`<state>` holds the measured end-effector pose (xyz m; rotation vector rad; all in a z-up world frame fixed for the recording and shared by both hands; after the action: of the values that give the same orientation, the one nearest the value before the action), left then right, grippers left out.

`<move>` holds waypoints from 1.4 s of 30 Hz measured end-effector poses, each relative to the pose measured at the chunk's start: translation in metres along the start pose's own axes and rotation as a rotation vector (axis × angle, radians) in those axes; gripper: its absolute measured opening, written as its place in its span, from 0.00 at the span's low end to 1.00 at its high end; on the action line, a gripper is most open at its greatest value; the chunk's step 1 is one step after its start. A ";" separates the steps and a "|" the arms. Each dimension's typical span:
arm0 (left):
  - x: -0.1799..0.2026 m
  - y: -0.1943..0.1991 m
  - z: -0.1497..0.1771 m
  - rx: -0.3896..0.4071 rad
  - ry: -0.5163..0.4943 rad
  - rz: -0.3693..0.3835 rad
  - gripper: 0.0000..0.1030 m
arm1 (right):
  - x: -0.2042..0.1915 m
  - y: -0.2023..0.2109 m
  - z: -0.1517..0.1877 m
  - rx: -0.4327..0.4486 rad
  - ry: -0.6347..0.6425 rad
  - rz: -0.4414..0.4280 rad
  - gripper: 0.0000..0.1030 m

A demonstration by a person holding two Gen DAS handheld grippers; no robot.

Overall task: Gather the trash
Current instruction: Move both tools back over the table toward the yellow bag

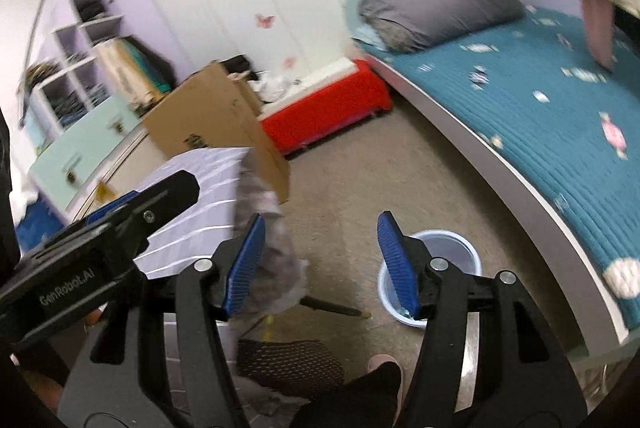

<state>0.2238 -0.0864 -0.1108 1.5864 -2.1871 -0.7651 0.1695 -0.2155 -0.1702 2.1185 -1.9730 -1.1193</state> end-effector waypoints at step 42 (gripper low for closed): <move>-0.313 -0.030 0.044 -0.193 0.075 -0.073 0.03 | -0.262 -0.153 0.037 -0.265 0.408 -0.112 0.78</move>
<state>0.3243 0.2126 -0.1498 1.5782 -1.9481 -0.8940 0.2992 0.0606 -0.1486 2.1251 -1.4611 -0.8205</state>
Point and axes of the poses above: each gripper's, at about its wrist camera, not at the fingertips, and y roughly against the way its jaws point, x to its right, z to its underside, the point moved 1 cm from there along -y, roughly the way its jaws point, and after that the axes turned 3 degrees about -z, right-handed, at the moved point
